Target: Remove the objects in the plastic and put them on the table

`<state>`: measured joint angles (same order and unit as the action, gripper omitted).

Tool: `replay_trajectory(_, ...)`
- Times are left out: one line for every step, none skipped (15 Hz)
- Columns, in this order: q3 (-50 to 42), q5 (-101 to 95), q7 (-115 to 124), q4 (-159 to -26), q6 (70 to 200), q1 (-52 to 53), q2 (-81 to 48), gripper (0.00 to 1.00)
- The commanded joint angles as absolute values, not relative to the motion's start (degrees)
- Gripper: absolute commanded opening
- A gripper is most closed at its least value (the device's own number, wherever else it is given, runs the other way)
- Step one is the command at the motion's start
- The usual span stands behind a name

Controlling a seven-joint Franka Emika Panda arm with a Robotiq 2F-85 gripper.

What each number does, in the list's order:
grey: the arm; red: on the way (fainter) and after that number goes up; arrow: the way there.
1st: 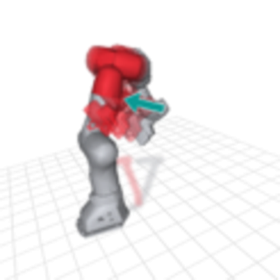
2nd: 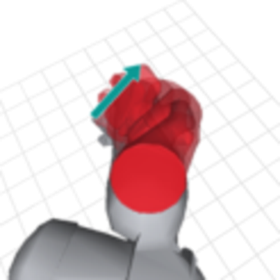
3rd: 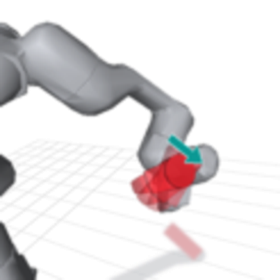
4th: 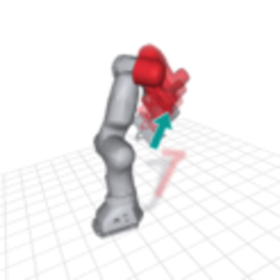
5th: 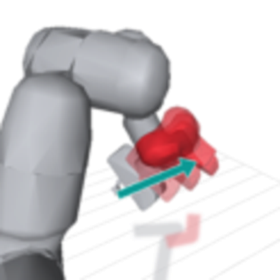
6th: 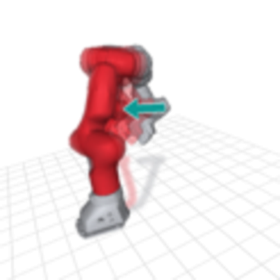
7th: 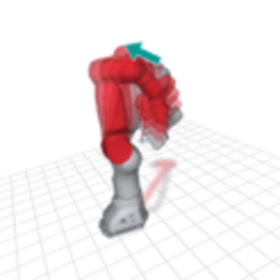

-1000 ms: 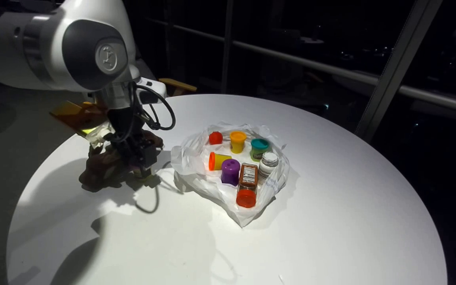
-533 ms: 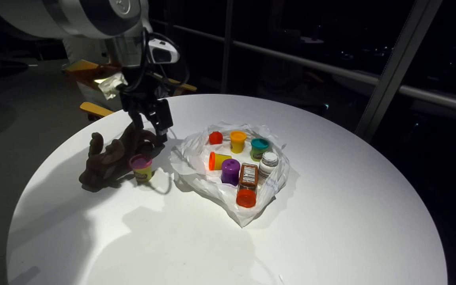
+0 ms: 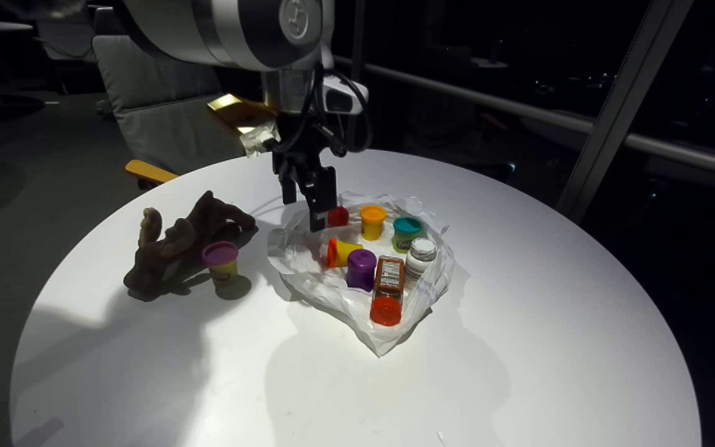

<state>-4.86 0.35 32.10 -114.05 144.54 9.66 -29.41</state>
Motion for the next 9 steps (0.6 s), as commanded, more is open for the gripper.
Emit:
replay_trajectory(-3.3,6.3,31.7,-106.9,143.7,6.6,-37.4,1.00)
replay_trajectory(-3.0,7.8,31.5,-105.8,143.8,5.9,-39.1,1.00)
replay_trajectory(-2.9,9.0,31.4,-105.0,144.1,5.4,-40.4,1.00)
replay_trajectory(-3.0,10.0,31.7,-104.0,144.7,5.2,-41.8,1.00)
replay_trajectory(-3.1,10.8,31.8,-103.7,145.3,5.1,-42.3,1.00)
replay_trajectory(-3.2,11.5,32.1,-103.5,146.2,5.1,-42.5,1.00)
replay_trajectory(-3.3,12.3,32.2,-103.5,147.4,5.0,-42.8,1.00)
replay_trajectory(-3.3,13.1,32.4,-104.0,148.8,5.0,-42.5,1.00)
replay_trajectory(-3.2,13.8,32.2,-104.4,150.1,4.9,-42.3,1.00)
